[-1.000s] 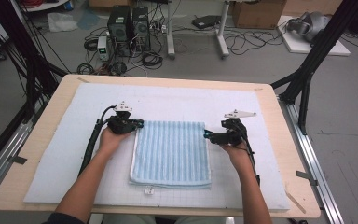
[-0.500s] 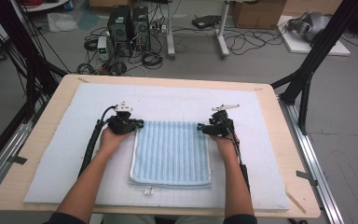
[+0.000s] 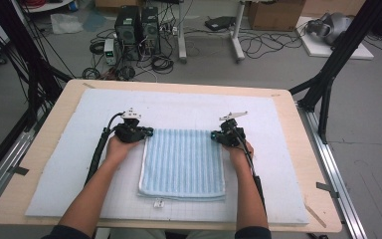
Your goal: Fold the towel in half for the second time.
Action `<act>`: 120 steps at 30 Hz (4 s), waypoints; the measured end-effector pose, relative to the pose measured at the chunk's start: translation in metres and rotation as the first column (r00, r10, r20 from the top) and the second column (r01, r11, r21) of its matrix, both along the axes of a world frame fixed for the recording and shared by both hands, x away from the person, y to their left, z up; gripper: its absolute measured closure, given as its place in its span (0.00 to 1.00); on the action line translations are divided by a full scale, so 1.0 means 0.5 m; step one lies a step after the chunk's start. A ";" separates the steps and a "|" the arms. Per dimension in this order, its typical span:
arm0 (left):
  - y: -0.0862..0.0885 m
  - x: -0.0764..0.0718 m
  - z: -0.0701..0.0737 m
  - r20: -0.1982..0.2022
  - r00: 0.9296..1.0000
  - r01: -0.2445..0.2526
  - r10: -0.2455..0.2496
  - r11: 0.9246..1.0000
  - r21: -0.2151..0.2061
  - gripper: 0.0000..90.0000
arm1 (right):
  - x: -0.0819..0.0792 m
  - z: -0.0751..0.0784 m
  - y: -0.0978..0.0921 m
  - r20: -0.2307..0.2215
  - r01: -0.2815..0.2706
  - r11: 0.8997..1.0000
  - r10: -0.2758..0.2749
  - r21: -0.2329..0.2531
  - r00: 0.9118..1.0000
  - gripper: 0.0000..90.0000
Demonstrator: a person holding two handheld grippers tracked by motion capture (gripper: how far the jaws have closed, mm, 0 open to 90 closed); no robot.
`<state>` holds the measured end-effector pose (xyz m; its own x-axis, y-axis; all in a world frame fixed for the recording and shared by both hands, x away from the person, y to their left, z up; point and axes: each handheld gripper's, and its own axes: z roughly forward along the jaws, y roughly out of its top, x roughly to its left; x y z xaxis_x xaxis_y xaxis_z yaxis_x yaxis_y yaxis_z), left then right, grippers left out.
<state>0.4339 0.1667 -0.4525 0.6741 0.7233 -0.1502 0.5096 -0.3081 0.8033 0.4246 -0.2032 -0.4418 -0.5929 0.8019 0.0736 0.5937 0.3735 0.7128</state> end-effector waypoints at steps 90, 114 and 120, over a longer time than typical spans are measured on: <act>0.065 -0.270 0.022 0.140 0.955 0.285 -0.261 0.939 -0.194 0.95 | -0.313 0.025 -0.069 0.155 -0.215 0.966 0.193 0.140 0.969 0.93; 0.006 -0.242 0.024 0.063 0.982 0.186 -0.180 0.975 -0.124 0.70 | -0.277 0.012 -0.026 0.114 -0.188 0.979 0.179 0.073 0.977 0.62; 0.009 -0.246 0.012 0.015 0.980 0.198 -0.198 0.980 -0.030 0.74 | -0.280 -0.004 -0.031 0.081 -0.221 0.975 0.218 0.028 0.973 0.60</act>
